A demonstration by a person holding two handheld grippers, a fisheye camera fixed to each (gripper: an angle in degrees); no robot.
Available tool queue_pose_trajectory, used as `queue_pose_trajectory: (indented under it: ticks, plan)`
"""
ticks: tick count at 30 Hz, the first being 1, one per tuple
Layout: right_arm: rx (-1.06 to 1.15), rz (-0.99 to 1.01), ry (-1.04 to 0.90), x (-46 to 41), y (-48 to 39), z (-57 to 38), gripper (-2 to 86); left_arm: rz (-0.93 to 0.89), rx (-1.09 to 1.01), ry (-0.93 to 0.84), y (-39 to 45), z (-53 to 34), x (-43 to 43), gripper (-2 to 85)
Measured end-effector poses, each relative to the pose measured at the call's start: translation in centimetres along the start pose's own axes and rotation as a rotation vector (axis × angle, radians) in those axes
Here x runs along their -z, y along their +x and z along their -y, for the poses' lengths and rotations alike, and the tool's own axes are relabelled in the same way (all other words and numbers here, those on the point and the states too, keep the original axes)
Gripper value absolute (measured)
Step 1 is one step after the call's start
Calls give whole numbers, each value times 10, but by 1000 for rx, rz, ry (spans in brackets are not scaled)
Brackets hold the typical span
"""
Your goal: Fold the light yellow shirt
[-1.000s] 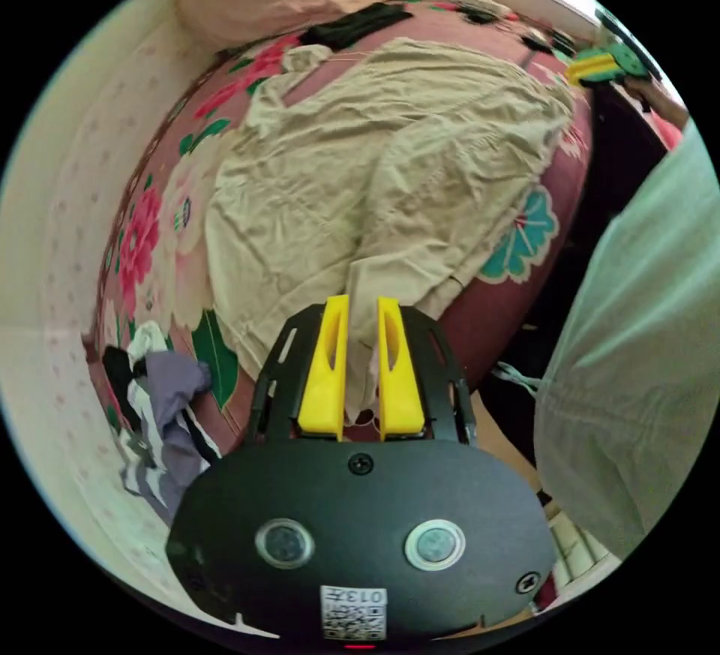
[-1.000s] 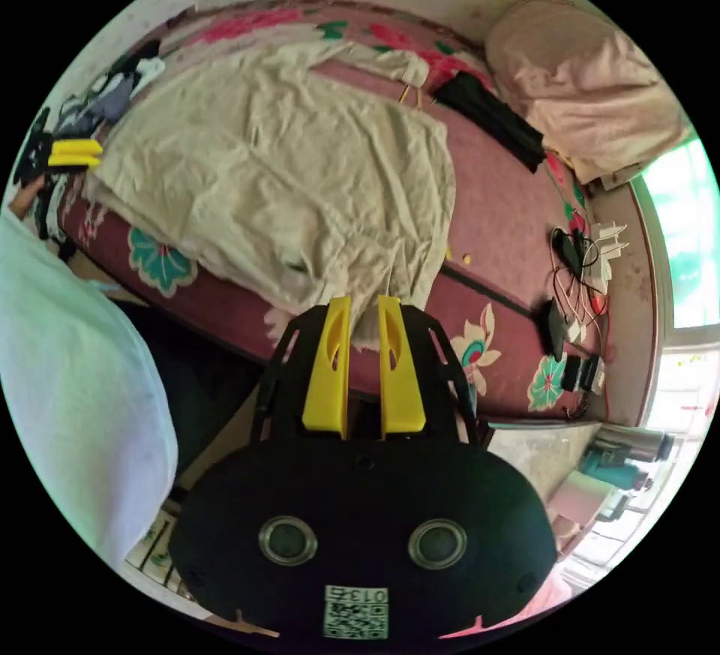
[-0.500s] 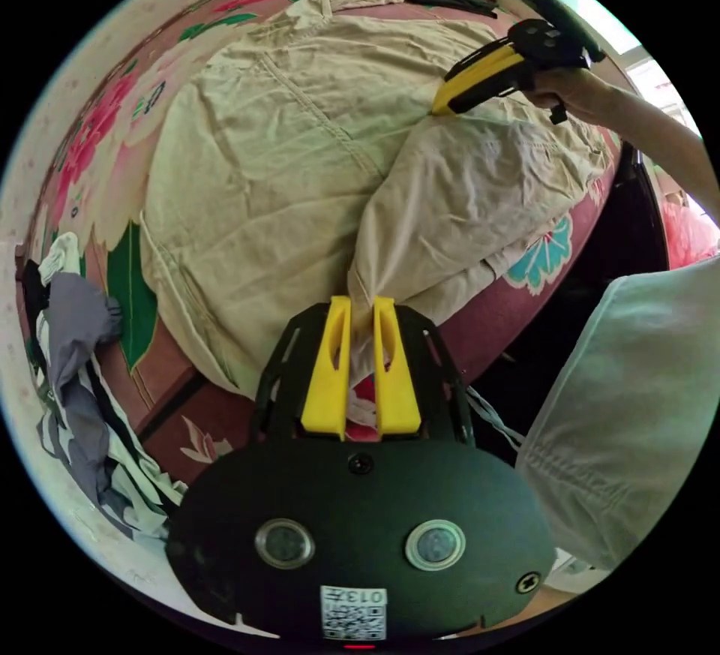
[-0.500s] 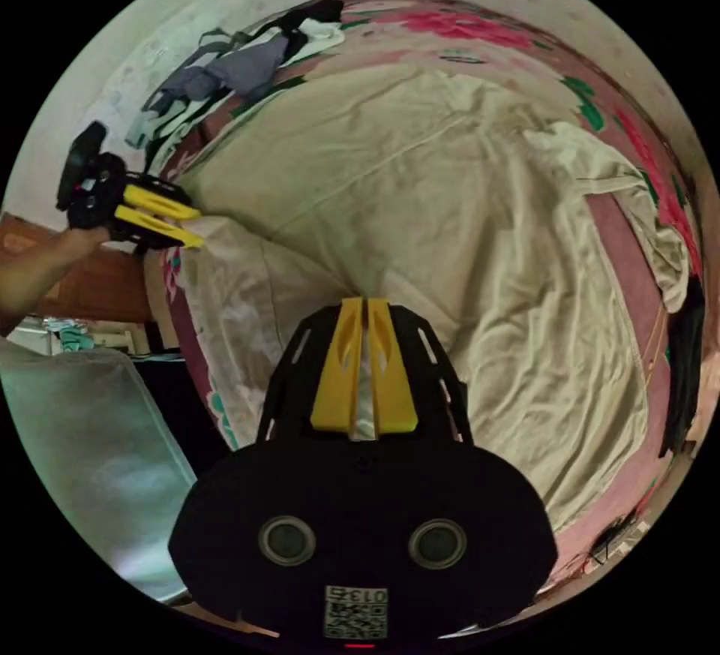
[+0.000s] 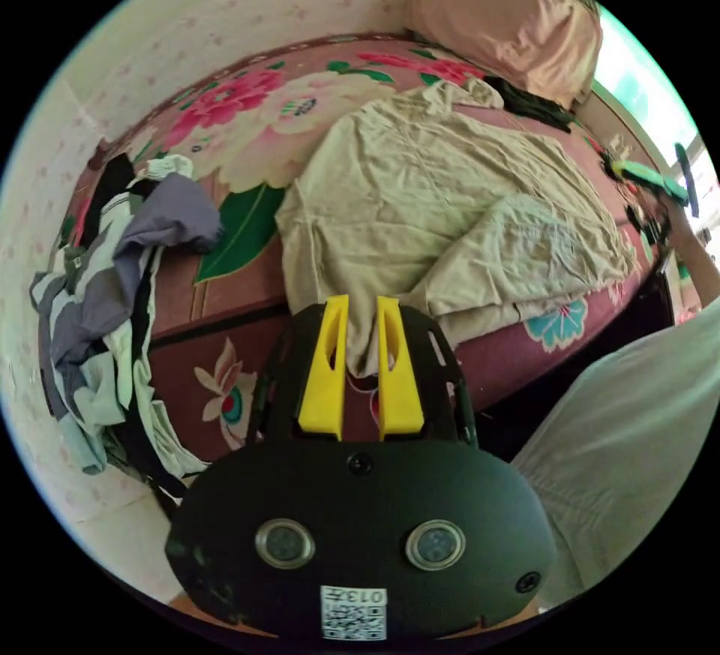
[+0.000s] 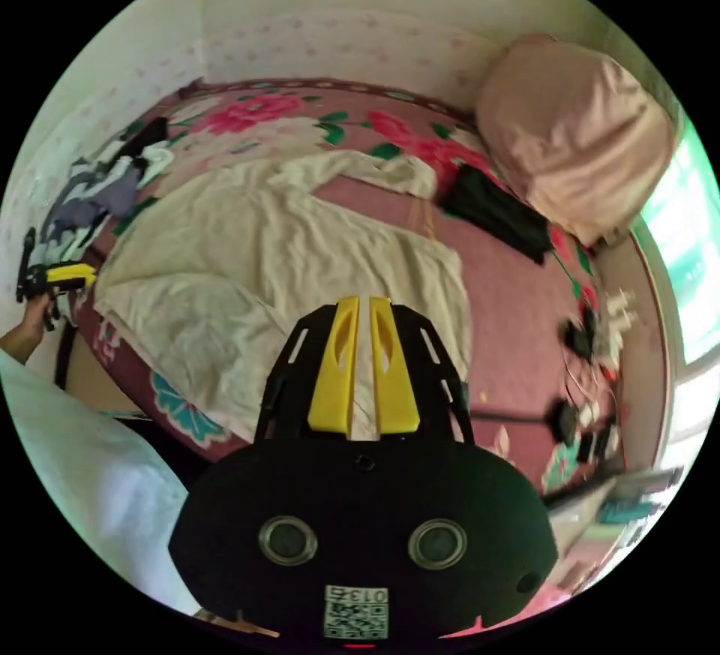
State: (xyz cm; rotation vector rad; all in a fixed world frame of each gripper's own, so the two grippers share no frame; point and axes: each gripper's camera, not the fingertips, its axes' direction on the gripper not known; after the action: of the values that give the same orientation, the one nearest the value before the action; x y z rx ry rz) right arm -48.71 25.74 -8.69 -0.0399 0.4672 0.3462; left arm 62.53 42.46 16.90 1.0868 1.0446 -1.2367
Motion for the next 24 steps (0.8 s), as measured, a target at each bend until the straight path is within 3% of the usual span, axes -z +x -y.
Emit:
queue_pose_trajectory:
  ticks: [3,6,9,12,15,18,21,24]
  plan:
    - [-176,-90,-157,8,47,-73,67,-49,-100,39,23,18,3,67]
    - [-371,73,-232,-4,73,-125,89,-106,-359,23,91,58,-17,72]
    - [-376,116,-265,-33,62,-137,88,-128,-561,37,163,92,-42,76]
    - [-334,105,-358,-73,48,-130,42,-84,-689,-118,214,118,-92,66]
    - [-266,5,-315,-54,39,-110,17,-115,-614,-166,213,128,-96,36]
    - [-233,-70,-145,-27,35,-103,13,25,-565,-74,203,115,-88,7]
    - [-272,62,-337,-74,45,-114,14,-90,-503,-167,192,114,-103,0]
    - [-326,28,-252,-49,54,-116,13,-2,-460,-90,188,114,-74,-1]
